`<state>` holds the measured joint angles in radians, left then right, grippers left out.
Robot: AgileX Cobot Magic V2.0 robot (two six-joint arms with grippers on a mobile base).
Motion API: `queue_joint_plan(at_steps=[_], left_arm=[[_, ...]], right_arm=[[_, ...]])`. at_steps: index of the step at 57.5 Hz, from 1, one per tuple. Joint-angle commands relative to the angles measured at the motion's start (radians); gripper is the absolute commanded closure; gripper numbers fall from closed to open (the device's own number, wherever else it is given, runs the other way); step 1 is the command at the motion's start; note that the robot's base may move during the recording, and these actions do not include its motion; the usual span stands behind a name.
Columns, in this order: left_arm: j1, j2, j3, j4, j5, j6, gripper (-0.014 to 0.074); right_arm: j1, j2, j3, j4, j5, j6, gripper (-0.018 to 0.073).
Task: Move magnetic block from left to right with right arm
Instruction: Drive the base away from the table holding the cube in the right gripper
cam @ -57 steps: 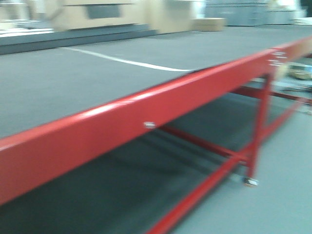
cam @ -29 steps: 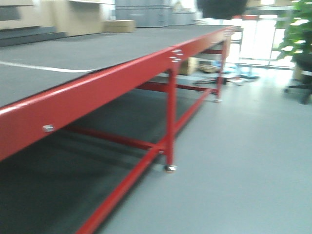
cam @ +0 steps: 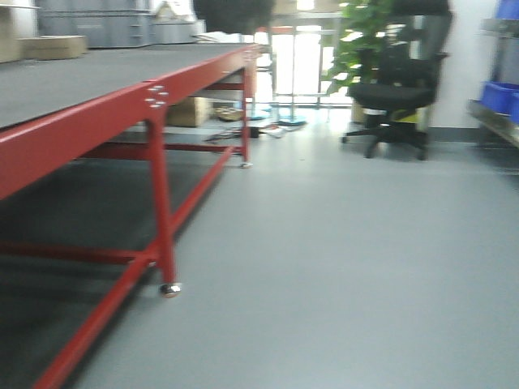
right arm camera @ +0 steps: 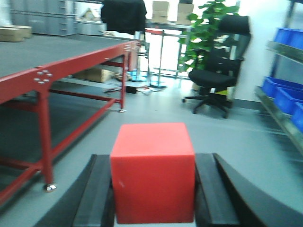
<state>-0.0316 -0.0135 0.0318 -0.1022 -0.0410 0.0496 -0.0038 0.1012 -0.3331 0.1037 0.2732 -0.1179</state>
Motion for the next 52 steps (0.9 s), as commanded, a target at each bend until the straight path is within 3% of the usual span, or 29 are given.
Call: queue_joint_plan(at_steps=[1,52], left_arm=[[-0.003,-0.012,0.008,-0.007,-0.091,0.002,0.0722],[-0.003,-0.01,0.008,-0.007,-0.091,0.002,0.0722]], right_arm=[[-0.009,0.011,-0.027,0.005,-0.081,-0.007,0.0233],[-0.009,0.011,-0.027,0.005,-0.08,-0.007,0.0233]])
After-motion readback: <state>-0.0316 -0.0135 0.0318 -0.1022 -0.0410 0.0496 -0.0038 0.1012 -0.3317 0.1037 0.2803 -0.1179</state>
